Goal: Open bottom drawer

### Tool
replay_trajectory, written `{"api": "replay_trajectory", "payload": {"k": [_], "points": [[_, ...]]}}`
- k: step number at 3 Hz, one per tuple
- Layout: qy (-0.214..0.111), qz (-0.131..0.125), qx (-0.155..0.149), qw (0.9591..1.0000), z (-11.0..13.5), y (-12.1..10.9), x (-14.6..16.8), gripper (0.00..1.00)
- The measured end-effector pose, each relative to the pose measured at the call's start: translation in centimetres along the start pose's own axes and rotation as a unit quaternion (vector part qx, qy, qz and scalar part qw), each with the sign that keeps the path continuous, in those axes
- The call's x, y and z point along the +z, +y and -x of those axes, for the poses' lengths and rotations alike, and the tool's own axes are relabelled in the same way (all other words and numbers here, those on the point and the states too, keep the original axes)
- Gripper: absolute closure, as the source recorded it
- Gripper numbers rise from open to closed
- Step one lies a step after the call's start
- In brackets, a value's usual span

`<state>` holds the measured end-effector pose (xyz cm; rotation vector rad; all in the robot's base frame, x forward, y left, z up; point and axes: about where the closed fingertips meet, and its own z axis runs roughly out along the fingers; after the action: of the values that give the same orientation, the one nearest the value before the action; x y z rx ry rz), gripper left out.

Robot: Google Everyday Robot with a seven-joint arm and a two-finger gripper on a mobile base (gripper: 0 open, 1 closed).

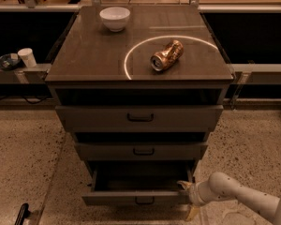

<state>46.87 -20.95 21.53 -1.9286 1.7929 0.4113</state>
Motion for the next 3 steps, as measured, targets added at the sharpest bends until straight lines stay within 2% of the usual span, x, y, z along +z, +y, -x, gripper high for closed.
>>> {"api": "replay_trajectory", "payload": {"k": [1, 2, 3], "points": [[-0.003, 0.005, 0.003, 1.0, 0.2, 0.0, 0.3, 0.0], [-0.002, 0.015, 0.012, 0.9998, 0.2, -0.7, 0.6, 0.0], [0.0, 0.036, 0.016, 0.9992, 0.0, -0.6, 2.6, 0.0]]}}
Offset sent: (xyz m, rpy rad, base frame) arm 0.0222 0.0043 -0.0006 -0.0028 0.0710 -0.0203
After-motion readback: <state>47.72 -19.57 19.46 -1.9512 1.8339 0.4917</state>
